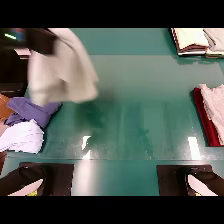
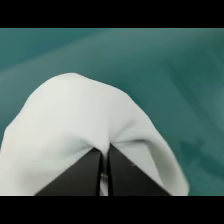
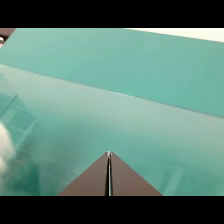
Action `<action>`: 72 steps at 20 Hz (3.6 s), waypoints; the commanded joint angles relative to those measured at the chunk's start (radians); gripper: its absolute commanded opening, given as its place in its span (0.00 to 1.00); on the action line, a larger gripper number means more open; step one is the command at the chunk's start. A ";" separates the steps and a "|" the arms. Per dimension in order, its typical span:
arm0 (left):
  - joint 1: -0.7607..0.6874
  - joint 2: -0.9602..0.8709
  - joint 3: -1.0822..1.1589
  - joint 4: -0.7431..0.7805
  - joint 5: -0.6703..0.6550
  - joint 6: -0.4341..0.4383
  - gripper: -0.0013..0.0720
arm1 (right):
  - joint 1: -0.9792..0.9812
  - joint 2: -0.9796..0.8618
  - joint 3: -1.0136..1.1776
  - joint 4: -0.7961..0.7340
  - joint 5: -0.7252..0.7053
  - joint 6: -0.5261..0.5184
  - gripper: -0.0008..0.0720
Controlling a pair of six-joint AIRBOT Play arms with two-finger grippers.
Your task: Fold the shirts.
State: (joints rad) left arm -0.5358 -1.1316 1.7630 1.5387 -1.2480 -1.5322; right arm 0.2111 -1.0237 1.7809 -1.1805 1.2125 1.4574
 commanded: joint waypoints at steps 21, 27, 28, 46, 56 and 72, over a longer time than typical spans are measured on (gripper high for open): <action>0.211 -0.444 -0.472 -0.497 0.289 -0.016 0.76 | 0.000 0.010 0.045 0.002 0.126 0.000 0.03; 0.126 -0.545 -0.473 -0.567 0.432 0.021 0.76 | 0.000 0.008 0.045 0.002 0.163 0.000 0.03; 0.120 -0.545 -0.473 -0.575 0.459 0.021 0.76 | 0.000 0.008 0.045 0.002 0.175 0.000 0.03; 0.325 -0.230 -0.338 -0.433 0.326 0.095 0.06 | -0.254 0.099 -0.551 -0.056 0.275 0.012 0.05; 0.325 -0.225 -0.338 -0.418 0.279 0.093 0.06 | -0.166 -0.310 -0.838 0.169 -0.112 -0.053 0.66; 0.325 -0.163 -0.315 -0.379 0.260 0.088 0.05 | 0.018 -0.640 -0.328 0.153 -0.192 -0.053 0.03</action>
State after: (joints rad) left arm -0.2115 -1.3331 1.4315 1.1320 -0.9874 -1.4395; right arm 0.2241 -1.6852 1.3479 -0.9749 0.9825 1.4044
